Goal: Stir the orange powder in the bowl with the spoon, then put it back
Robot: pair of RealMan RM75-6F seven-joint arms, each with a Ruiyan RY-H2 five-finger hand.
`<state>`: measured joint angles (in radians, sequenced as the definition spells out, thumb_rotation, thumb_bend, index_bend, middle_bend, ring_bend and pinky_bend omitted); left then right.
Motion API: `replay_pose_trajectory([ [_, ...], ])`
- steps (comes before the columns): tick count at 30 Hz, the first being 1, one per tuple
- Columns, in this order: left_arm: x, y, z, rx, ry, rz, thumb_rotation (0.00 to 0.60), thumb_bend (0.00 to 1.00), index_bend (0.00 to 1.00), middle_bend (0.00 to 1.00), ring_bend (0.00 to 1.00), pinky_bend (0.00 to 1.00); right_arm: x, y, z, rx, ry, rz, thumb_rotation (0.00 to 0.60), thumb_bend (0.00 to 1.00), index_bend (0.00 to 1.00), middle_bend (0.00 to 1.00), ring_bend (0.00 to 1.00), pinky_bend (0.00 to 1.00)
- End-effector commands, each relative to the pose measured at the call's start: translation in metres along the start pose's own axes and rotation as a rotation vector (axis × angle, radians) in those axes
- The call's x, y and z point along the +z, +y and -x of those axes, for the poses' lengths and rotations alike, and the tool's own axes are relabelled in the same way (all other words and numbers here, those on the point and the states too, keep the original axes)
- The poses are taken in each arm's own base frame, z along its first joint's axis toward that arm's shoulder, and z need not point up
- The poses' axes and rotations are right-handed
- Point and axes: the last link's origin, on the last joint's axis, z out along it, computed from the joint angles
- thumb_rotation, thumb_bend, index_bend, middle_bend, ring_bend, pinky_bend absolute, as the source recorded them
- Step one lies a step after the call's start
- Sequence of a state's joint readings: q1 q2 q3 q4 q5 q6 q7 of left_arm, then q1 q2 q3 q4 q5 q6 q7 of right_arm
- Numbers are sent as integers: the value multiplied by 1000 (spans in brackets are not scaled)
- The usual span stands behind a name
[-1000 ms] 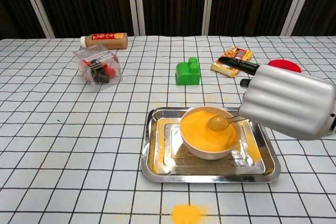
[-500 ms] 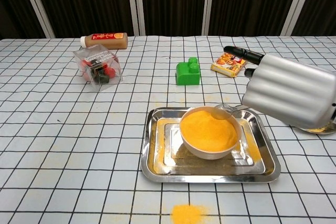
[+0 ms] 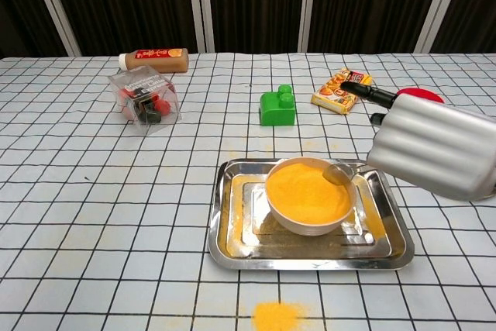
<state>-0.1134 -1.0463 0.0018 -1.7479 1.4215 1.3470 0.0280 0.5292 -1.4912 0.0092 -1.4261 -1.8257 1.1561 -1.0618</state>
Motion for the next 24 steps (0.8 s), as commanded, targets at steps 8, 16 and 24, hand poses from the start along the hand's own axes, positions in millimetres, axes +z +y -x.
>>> replay_pose_trajectory([
  [8,0,0,0,-3,-2,-2,600,0,0,0,0,0,-1,-12,-9,51,21,-21,600,940,952,828,560,24],
  [16,0,0,0,-8,-1,-5,600,0,0,0,0,0,4,-14,-24,59,67,-31,600,941,952,828,560,24],
  [24,0,0,0,-10,-6,-5,600,0,0,0,0,0,8,2,-17,26,44,32,600,941,952,828,560,24],
])
